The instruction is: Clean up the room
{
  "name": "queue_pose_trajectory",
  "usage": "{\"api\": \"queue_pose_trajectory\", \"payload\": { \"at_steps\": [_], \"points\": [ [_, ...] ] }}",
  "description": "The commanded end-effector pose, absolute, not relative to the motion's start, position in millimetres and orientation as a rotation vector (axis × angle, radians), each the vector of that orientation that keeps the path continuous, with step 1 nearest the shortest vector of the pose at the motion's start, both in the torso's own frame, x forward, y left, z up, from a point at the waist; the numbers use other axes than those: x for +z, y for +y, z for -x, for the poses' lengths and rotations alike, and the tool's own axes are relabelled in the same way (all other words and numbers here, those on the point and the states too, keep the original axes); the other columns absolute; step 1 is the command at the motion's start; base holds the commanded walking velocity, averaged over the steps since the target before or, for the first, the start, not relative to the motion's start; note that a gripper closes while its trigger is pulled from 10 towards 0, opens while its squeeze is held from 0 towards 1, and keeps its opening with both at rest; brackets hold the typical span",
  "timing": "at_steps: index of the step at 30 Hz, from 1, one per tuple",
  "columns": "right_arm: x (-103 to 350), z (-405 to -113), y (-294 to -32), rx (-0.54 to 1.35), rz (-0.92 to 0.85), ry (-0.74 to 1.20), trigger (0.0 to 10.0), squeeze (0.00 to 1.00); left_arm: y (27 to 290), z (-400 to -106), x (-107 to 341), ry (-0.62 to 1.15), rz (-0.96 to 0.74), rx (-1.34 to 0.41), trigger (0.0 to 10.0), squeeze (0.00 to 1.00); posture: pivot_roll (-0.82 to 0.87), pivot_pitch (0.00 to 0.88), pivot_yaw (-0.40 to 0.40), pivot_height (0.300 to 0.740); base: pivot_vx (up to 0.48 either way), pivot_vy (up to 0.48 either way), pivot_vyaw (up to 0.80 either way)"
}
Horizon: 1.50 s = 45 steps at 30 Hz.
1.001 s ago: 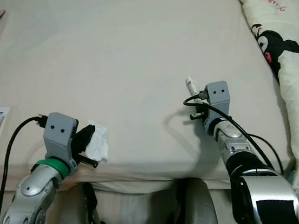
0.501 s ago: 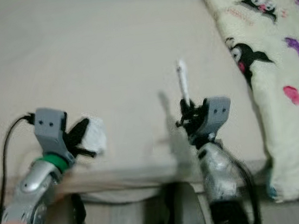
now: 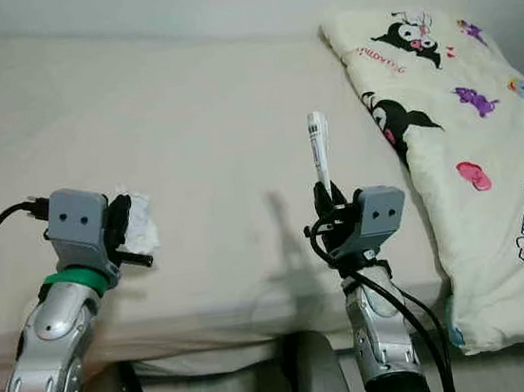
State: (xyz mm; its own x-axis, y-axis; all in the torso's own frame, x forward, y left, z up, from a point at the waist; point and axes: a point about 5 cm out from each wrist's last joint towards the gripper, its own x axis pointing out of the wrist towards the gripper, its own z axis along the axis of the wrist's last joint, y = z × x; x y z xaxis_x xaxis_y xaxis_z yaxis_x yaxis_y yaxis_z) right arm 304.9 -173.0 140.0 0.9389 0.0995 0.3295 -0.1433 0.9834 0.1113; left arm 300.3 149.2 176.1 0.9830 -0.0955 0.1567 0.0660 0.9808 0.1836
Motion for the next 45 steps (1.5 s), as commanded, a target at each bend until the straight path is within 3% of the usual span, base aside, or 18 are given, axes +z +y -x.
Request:
{"api": "queue_pose_trajectory", "payload": {
  "at_steps": [1, 14, 35, 45],
  "points": [
    [138, -302, -176, 0.111, -0.134, -0.309, 10.0, 0.00, 147, -299, 168, -0.147, -0.168, -0.089, 10.0, 0.00, 0.06, 0.000, -0.081, 0.578, 0.000, 0.000, 0.00],
    [135, -300, -170, 0.133, -0.137, -0.303, 10.0, 0.00, 147, -298, 162, -0.170, -0.226, -0.104, 10.0, 0.00, 0.07, 0.000, -0.075, 0.637, 0.000, 0.000, 0.00],
    [131, -296, -167, 0.134, -0.142, -0.267, 10.0, 0.00, 123, -303, 166, -0.198, -0.174, -0.163, 10.0, 0.00, 0.07, 0.004, -0.076, 0.735, 0.000, 0.000, 0.00],
    [128, -298, -157, 0.146, -0.125, -0.226, 10.0, 0.00, 122, -300, 164, -0.190, -0.174, -0.174, 10.0, 0.00, 0.08, 0.013, -0.079, 0.735, -0.202, 0.000, 0.00]
  ]
}}
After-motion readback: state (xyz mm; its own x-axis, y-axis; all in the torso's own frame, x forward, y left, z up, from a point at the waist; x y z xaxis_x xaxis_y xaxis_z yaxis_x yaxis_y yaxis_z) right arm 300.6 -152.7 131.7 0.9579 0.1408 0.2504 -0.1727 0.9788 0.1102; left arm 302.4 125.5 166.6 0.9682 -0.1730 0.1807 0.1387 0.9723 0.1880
